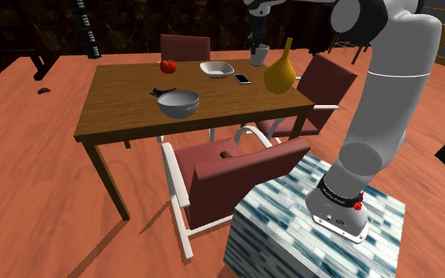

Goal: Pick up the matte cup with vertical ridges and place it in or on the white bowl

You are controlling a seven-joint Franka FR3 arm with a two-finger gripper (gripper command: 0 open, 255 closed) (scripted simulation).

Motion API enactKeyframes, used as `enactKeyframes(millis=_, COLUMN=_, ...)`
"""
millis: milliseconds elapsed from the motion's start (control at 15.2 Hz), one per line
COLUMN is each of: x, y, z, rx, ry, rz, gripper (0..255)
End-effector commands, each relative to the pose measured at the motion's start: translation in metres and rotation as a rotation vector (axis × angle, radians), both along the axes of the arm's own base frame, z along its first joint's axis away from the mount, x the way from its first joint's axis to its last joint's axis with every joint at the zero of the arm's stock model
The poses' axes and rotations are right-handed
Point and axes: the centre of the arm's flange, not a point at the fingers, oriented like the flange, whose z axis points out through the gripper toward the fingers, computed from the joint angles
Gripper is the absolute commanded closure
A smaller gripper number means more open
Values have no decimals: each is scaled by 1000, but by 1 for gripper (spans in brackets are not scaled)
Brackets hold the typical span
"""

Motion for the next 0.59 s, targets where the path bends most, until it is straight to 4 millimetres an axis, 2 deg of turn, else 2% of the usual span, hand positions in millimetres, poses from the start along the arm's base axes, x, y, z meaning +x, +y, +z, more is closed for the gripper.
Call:
enactKeyframes(millis=0, x=5, y=26, z=1, rx=0, ry=0, rz=0, gripper=255)
enactKeyframes(millis=528, x=28, y=128, z=9, rx=0, ry=0, rz=0, gripper=255)
